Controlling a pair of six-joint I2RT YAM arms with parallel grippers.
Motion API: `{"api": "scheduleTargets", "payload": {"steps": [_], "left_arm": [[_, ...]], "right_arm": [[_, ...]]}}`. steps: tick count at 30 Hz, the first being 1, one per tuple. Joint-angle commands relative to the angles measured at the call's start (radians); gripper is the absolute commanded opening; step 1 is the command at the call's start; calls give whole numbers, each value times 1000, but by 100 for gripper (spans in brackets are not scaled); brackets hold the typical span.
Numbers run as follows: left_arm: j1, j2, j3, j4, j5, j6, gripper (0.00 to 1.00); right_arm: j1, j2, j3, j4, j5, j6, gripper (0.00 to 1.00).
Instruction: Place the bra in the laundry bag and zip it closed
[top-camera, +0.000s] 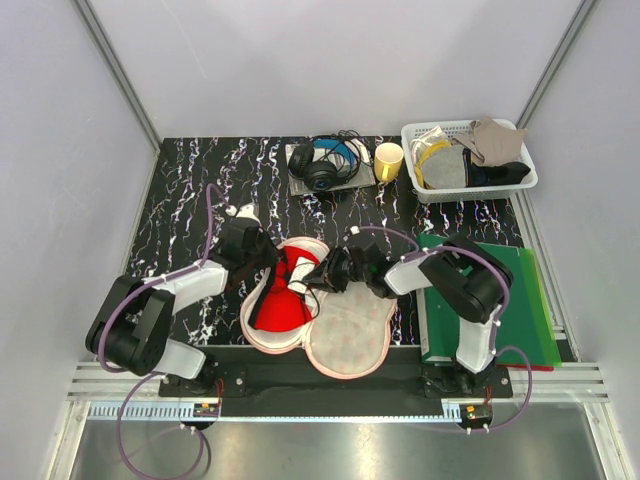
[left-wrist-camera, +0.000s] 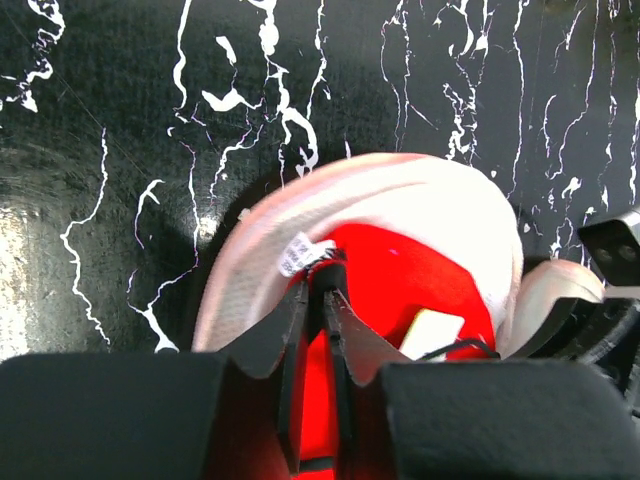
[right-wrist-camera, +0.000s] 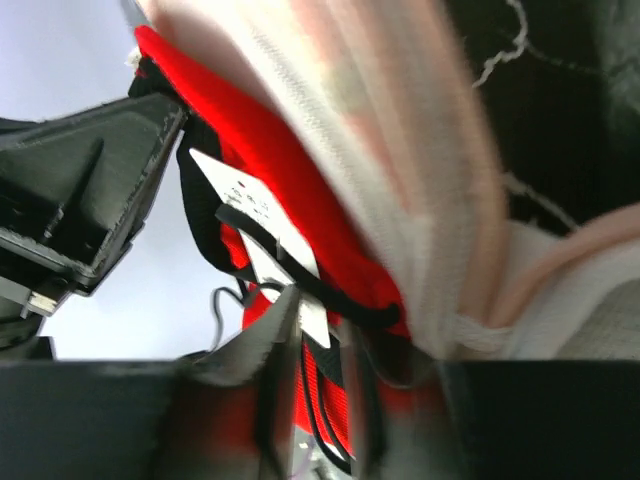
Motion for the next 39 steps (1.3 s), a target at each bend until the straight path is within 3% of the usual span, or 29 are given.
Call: {"api": "scheduleTargets", "payload": {"steps": [1,9,11,16,23,26,28,31,35,39], "left_arm": [[-6,-30,10,21,12,28,16],[-9,-70,30,-16,35,51,24],[-15,-71,39,-20,56,60,25],[-41,-21,62,-11,112,68,25],[-56,-2,73,-25,107,93,26],[-55,-39,88,-91,20,97,36],[-56,-83,91,-134,-35,96,47],[-56,-154,87,-180,-100,86,53],[-58,-261,67,-233,-131,80,54],[-125,-422,18,-235,-117,47,47]], "right_arm": [[15,-150,55,-301,71,-196,39],[17,-450,71,-706,173,-406,79],[15,-503,63,-852,234,-434,99],[14,-658,-10,-1009,383,-363,100],[11,-730,-154,-1035,439,-226,99],[6,-718,-187,-1047,450,-189,100],[6,-715,-187,-1061,454,-195,98],[6,-726,-155,-1145,506,-208,93],[6,-778,-179,-1219,540,-158,88],[8,-788,-190,-1245,525,-162,86]]}}
